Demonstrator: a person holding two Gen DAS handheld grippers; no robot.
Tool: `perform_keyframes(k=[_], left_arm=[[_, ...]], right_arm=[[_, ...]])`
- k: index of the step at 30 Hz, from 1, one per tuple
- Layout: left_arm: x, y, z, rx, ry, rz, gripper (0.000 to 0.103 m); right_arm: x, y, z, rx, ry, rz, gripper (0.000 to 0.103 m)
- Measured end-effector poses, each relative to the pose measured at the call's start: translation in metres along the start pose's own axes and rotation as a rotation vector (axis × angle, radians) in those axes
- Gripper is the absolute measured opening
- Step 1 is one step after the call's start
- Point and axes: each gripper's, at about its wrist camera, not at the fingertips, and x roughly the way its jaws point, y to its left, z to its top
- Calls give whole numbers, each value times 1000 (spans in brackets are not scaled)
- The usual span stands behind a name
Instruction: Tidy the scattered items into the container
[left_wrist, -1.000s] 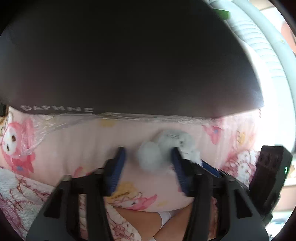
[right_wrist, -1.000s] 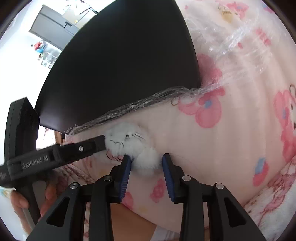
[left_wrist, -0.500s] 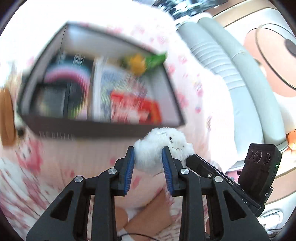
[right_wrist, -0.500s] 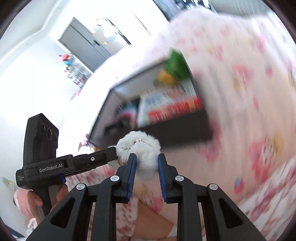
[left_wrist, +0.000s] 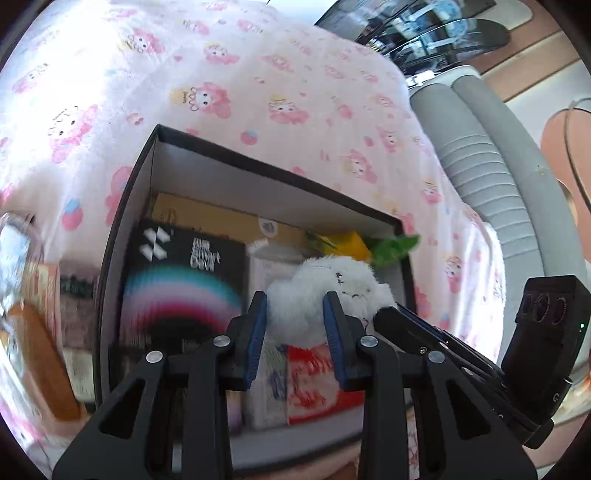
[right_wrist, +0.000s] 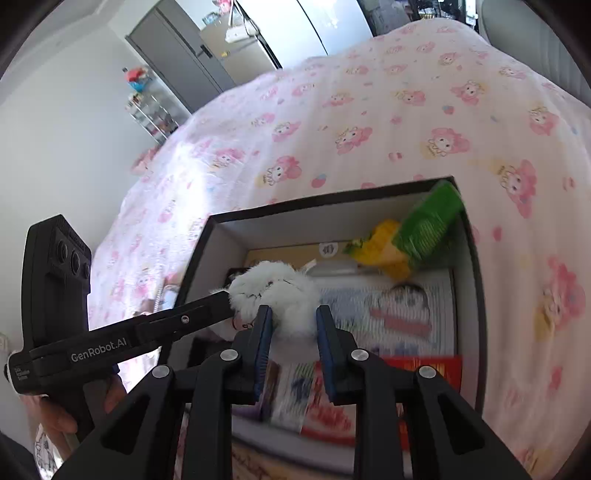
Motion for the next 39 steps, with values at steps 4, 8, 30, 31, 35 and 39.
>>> perform_keyframes(k=[4,8,30,31,35,39], left_arm=[[41,12,34,20,58,61,31],[55,27,49,19,99,88,31],[86,19,39,137,117,165,21],[83,20,38,135,111,155,21],[68,15,39,138,58,100,21],[81,12,45,140,91,140,21]], right_arm=[[37,-8,30,-15,55,-29,22],[48,-18,37,-38,79,-8,21],[98,-29,41,-6,189,-94,21],[98,-29,41,-3,184,-95,21],[86,-21,38,-35,151,-97,22],[76,-13,39,-67,92,-145,22]])
